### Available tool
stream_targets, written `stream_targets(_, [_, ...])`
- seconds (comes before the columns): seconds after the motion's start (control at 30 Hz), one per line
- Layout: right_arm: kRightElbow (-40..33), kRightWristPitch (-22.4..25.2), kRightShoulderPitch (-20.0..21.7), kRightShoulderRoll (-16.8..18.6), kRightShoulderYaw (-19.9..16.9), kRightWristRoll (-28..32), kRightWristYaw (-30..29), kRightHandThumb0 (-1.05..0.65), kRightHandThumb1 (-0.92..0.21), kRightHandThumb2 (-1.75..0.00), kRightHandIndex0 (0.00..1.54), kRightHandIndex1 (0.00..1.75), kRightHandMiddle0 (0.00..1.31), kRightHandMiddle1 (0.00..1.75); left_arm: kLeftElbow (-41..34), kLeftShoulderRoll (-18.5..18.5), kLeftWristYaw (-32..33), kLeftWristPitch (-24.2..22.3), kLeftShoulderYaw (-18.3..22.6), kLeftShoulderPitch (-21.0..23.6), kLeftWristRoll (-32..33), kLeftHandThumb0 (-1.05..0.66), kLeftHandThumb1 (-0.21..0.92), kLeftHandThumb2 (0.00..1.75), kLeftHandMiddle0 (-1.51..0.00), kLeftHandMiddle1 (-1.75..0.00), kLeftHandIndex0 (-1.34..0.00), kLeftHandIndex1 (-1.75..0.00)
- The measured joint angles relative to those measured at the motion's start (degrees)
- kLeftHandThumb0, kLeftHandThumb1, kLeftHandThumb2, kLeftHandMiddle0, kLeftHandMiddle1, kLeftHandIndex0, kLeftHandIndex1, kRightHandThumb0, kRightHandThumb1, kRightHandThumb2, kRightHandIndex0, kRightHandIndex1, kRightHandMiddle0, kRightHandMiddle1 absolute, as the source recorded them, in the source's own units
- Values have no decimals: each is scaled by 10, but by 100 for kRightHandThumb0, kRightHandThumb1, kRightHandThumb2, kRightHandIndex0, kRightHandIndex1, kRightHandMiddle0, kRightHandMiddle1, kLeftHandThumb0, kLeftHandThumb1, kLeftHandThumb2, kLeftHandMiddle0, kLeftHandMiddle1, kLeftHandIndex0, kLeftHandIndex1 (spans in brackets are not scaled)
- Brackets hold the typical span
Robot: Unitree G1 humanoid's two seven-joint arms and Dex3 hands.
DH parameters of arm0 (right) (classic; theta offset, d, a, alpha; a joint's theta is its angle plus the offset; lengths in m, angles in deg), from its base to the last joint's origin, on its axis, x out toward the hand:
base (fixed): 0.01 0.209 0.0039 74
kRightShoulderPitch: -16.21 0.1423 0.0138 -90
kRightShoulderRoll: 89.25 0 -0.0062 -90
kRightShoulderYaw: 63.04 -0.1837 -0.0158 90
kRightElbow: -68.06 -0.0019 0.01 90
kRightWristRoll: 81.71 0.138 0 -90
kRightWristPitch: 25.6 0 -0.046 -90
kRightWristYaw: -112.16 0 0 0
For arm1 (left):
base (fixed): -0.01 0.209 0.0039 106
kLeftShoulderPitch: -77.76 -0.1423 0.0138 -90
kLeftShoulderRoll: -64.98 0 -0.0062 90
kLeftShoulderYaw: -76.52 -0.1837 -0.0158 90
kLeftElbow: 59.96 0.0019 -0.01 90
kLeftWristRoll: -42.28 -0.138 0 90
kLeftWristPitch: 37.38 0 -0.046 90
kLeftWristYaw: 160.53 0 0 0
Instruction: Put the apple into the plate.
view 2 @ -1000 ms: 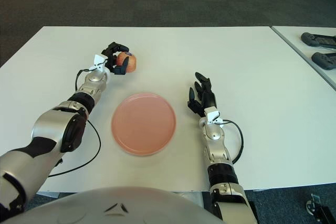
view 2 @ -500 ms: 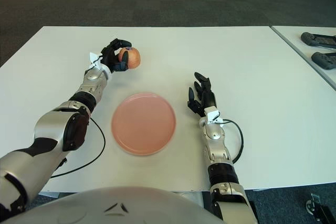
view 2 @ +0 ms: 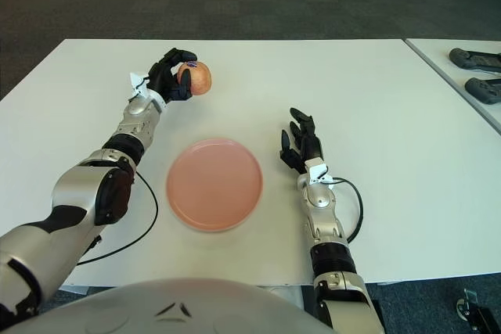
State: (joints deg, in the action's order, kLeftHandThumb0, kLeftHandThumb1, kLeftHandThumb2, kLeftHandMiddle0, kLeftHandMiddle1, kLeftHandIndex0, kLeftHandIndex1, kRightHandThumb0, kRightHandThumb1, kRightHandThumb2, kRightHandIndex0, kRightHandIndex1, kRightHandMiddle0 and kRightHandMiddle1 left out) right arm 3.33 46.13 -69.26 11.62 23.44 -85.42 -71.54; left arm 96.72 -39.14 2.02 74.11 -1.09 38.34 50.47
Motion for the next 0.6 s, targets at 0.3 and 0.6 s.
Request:
stream_targets(0.3, [2,4,4,0,0,0,-3,-71,-92,-69,26,1,0,62,-70,0,-44,20,-11,-13,4,-51,21,145,-124,-175,-70,-175])
stream_targets(0.6, [5,6,6,0,1,-1,-6,-71,-92,-72,25,1,0,59,-232,-7,-72,4,-51,-82,4,-51,22,144,-124,-175,-69,-175])
